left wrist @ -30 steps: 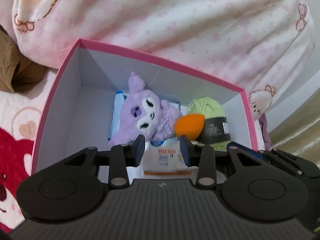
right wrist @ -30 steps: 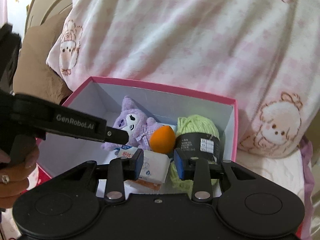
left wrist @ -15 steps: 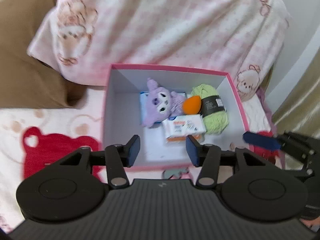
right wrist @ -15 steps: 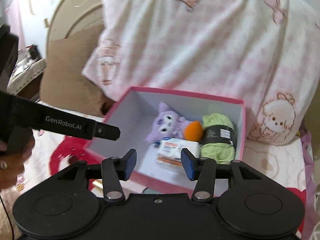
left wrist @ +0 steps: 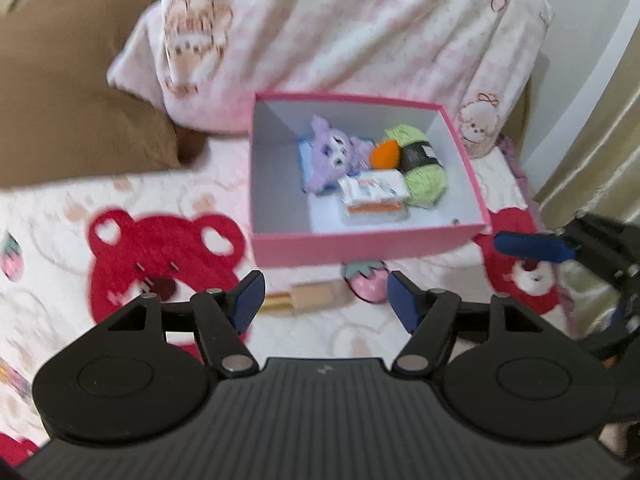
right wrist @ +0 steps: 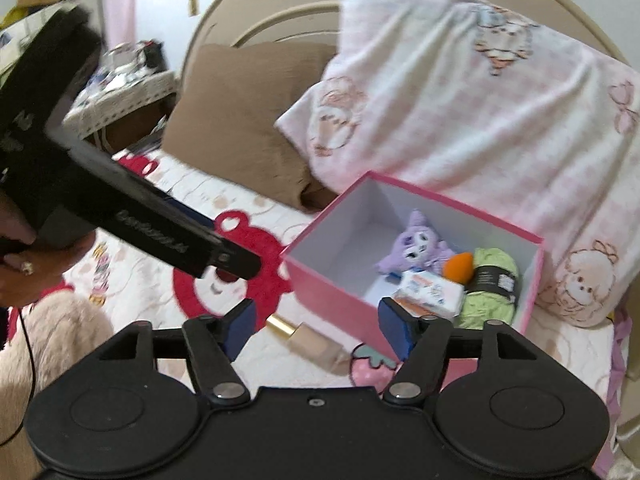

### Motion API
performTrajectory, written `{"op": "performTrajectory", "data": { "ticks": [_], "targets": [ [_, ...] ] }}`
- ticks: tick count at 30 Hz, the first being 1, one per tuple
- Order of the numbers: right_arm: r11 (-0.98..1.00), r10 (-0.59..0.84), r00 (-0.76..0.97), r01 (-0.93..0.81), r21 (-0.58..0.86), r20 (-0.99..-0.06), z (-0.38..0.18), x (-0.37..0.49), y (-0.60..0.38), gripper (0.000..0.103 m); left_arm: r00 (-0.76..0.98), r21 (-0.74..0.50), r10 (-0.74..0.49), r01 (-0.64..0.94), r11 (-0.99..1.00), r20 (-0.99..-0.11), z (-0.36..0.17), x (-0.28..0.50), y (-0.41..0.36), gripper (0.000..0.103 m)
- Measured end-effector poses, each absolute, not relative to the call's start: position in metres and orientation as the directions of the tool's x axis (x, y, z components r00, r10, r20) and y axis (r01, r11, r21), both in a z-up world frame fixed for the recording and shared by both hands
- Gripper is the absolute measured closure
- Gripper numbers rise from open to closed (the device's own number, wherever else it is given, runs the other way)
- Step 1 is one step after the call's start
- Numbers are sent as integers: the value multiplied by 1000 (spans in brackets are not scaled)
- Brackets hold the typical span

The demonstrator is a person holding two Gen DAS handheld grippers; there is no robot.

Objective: Organize objects
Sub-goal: 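Move the right gripper back toward the beige foundation bottle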

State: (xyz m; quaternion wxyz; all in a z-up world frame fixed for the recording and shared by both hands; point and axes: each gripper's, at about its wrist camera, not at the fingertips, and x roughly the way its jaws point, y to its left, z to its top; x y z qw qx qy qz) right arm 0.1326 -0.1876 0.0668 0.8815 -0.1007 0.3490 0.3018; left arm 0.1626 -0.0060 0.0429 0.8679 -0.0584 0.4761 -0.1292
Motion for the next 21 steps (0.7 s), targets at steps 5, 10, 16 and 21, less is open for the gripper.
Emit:
{"op": "performTrajectory", "data": {
  "ticks": [5, 10, 16, 21],
  "targets": [
    [750, 480, 529, -661, 15, -700, 46, 124, -168, 30, 492, -306, -326, 123, 944, -807, 20, 161, -3, 36],
    [693, 500, 475, -721, 5, -724, 21, 127, -149, 29, 498, -347, -316, 33, 937, -808, -10, 163, 7, 36],
    [640, 461, 459, -765, -74, -760, -16, 141, -126, 29, 557, -343, -312, 53, 938, -769, -39, 170, 11, 38],
    [581, 439, 451, -802, -138, -777, -48, 151, -110, 29, 582, -381, -339, 54, 923, -739, -59, 171, 15, 38]
  ]
}}
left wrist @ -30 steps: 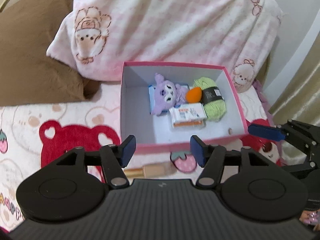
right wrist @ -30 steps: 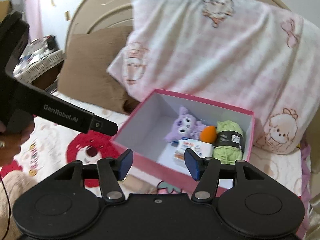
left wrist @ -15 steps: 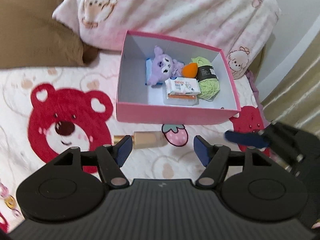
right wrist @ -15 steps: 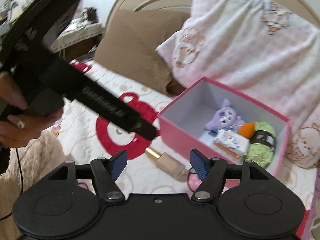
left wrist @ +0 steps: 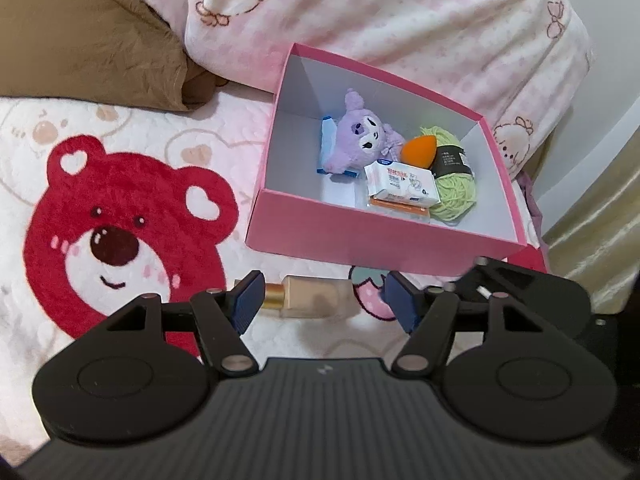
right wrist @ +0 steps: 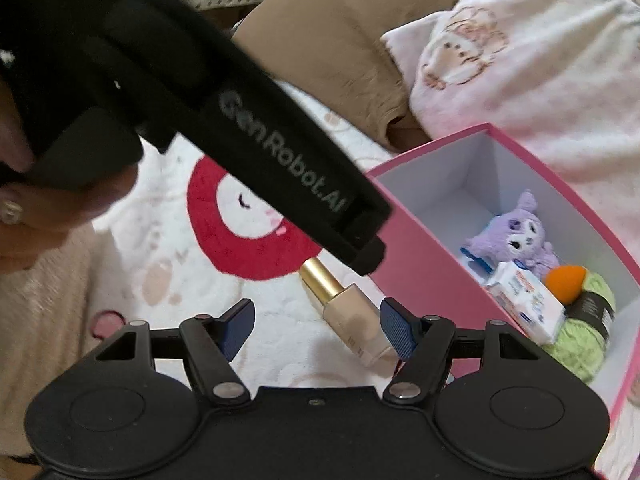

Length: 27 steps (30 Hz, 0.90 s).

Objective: Organize objects
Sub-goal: 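Move the right gripper back toward the beige foundation bottle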

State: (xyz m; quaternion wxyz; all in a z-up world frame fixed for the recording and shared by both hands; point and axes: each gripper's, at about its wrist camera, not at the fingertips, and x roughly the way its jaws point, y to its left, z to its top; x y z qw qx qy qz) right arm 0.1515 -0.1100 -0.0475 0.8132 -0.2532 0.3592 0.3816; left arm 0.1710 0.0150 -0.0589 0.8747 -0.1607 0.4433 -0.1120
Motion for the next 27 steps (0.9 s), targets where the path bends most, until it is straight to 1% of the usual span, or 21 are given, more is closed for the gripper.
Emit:
{"op": "performTrajectory", "data": {
  "ticks": [3, 6, 10, 15, 18, 22, 27],
  "targets": [
    [557, 427, 453, -814, -167, -782, -67, 159, -105, 29, 573, -401, -336, 13, 916, -748, -75, 175, 17, 39],
    [593, 407, 462, -790, -157, -788, -85, 168, -108, 29, 553, -437, -348, -33, 899, -757, -93, 181, 20, 40],
    [599, 380, 488, -777, -193, -786, -101, 172, -112, 29, 539, -442, -326, -96, 892, -776, -114, 185, 19, 41],
    [627, 344, 527, -745, -228, -777, -120, 183, -117, 29, 526, -425, -292, -151, 892, -799, -139, 186, 12, 47],
    [623, 317, 548, -736, -265, -774, -130, 187, -115, 29, 517, -445, -309, -161, 881, -798, -149, 187, 9, 51],
    [628, 342, 536, -741, -236, -772, -137, 191, -116, 30, 527, -472, -326, -167, 866, -785, -155, 189, 5, 55],
    [661, 369, 518, -730, -174, -771, -139, 198, -122, 32, 524, -539, -382, -184, 822, -762, -163, 192, 7, 56]
  ]
}}
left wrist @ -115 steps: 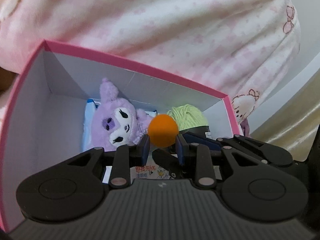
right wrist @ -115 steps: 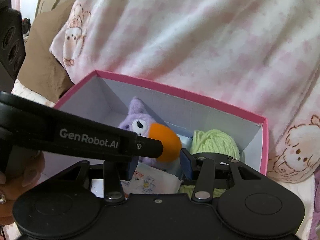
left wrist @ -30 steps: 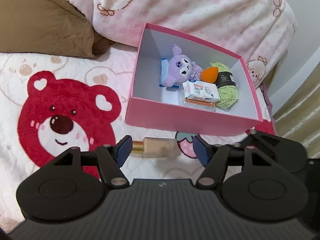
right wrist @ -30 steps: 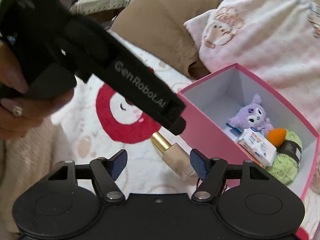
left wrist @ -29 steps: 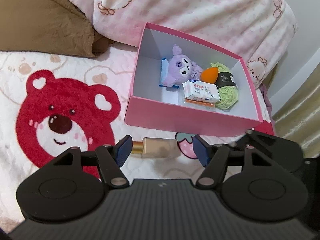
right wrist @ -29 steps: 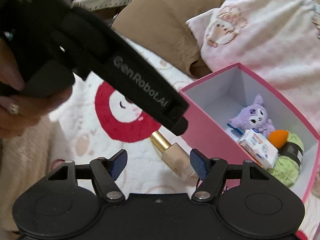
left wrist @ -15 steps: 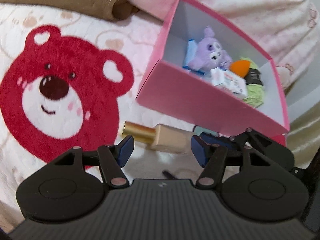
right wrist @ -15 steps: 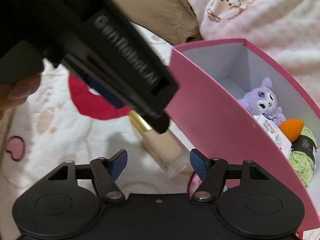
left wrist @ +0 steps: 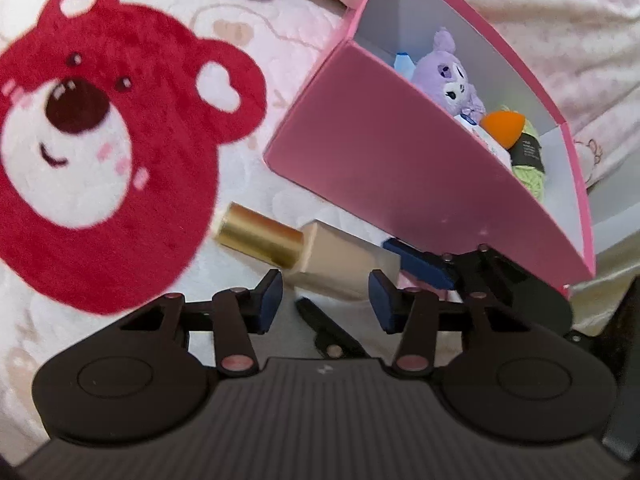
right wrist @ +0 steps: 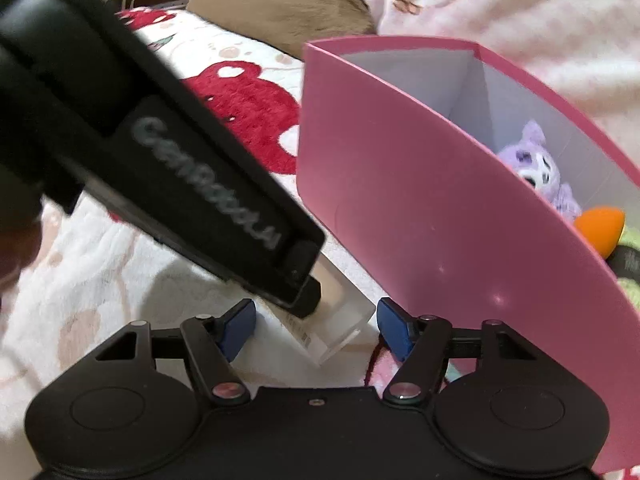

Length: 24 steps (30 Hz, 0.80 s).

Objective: Organize objects
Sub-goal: 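Move the right gripper back toward the beige foundation bottle, then grasp the foundation bottle upright with the right gripper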

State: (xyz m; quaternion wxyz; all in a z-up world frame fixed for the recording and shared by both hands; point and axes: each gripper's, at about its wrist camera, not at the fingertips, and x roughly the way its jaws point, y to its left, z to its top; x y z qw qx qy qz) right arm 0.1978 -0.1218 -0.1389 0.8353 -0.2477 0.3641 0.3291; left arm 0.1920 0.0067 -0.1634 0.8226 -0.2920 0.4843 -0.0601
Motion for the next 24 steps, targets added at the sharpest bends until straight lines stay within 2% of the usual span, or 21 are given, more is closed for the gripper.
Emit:
{"op": "performTrajectory", "data": {
  "ticks": [3, 4, 7, 12, 18, 20, 22, 24],
  "targets": [
    [683, 370, 518, -714, -151, -771, -139, 200, -125, 34, 526, -569, -400, -207, 796, -750, -167, 193, 11, 56],
    [686, 374, 512, -714, -142, -773, -138, 200, -126, 40, 527, -574, -403, -210, 791, -748, -167, 193, 11, 57],
    [690, 373, 502, -712, -128, -780, -135, 197, -125, 43, 533, -580, -402, -219, 784, -745, -167, 191, 12, 57],
    [745, 446, 401, -662, 84, -800, -126, 209, -146, 52, 551, -567, -379, -220, 794, -744, -164, 189, 14, 59],
    [716, 492, 284, -669, 197, -823, -125, 191, -146, 61, 524, -580, -402, -233, 780, -751, -165, 180, 19, 65],
    [701, 501, 247, -678, 221, -829, -123, 182, -140, 71, 522, -544, -369, -230, 807, -769, -164, 178, 18, 65],
    [680, 527, 225, -690, 248, -819, -123, 171, -135, 71, 512, -515, -347, -233, 825, -786, -163, 178, 18, 64],
    [696, 502, 253, -686, 212, -827, -119, 170, -127, 70, 503, -521, -356, -237, 820, -788, -163, 178, 21, 64]
  ]
}}
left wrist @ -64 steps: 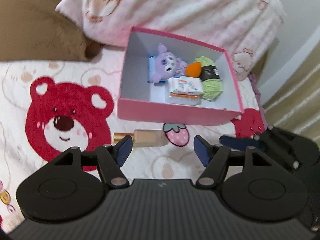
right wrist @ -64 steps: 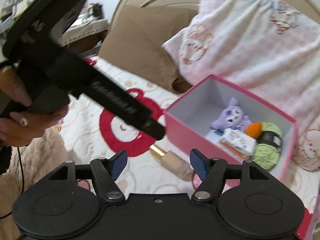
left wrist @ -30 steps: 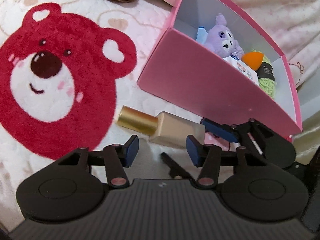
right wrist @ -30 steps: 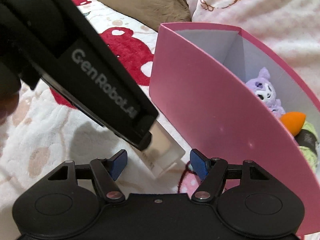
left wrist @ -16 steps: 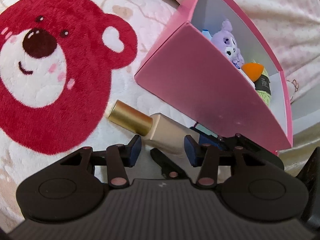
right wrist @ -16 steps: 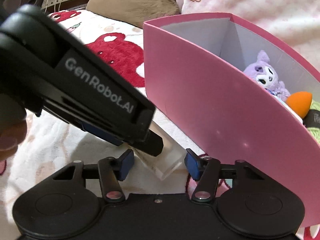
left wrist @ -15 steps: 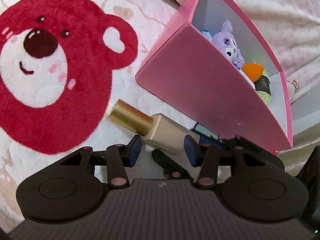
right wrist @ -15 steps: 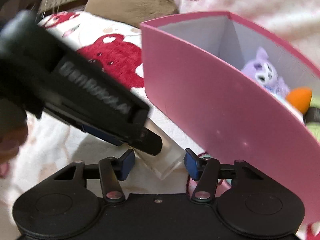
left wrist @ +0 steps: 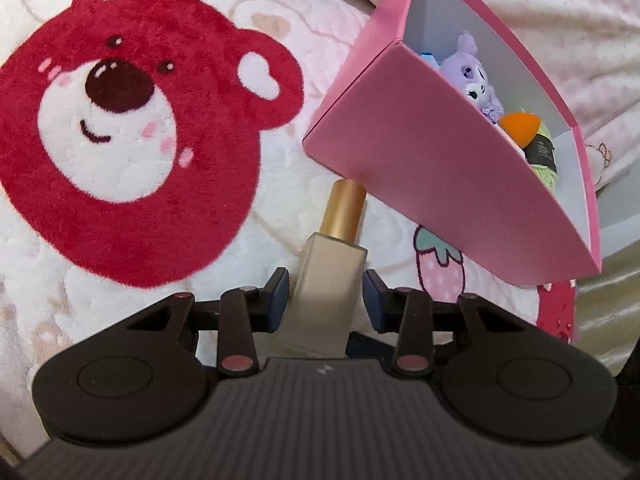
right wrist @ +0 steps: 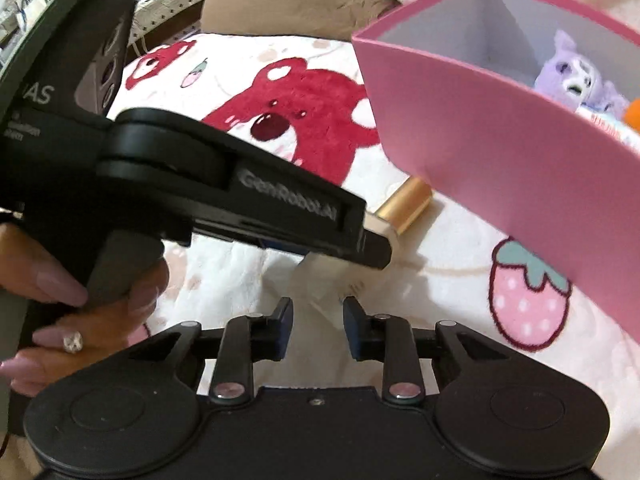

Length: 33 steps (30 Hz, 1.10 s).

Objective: Organize objects
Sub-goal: 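Grasp the foundation bottle upright with the right gripper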

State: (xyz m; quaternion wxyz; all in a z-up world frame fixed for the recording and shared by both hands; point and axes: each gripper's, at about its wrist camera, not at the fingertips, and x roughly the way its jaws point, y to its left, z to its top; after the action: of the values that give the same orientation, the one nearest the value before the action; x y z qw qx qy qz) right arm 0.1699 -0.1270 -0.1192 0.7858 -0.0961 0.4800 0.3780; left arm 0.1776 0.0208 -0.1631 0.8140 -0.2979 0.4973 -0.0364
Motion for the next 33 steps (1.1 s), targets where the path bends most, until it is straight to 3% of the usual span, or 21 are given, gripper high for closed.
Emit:
{"op": "performTrajectory", "data": {
  "ticks": [4, 8, 12, 16, 17, 20, 33],
  "targets": [
    [719, 447, 305, -682, 134, -841, -121, 169, -121, 66, 483, -529, -372, -242, 813, -793, -164, 179, 26, 64],
    [736, 432, 304, -662, 138, -849, -127, 168, -123, 45, 445, -532, -395, -240, 812, -803, -165, 179, 24, 64],
    [740, 478, 288, -641, 204, -830, -127, 170, -121, 32, 432, -541, -418, -214, 813, -799, -164, 181, 23, 65],
    [756, 451, 301, -629, 181, -840, -135, 171, -114, 35, 429, -525, -410, -195, 828, -805, -163, 181, 19, 66],
    [765, 435, 300, -620, 173, -849, -139, 175, -111, 44, 429, -515, -403, -184, 837, -809, -162, 181, 17, 66],
    [788, 411, 312, -594, 161, -857, -142, 179, -113, 55, 433, -496, -393, -155, 854, -812, -160, 181, 10, 66],
    [871, 420, 311, -404, 281, -853, -142, 178, -130, 58, 457, -468, -374, -111, 877, -807, -151, 173, 0, 66]
  ]
}}
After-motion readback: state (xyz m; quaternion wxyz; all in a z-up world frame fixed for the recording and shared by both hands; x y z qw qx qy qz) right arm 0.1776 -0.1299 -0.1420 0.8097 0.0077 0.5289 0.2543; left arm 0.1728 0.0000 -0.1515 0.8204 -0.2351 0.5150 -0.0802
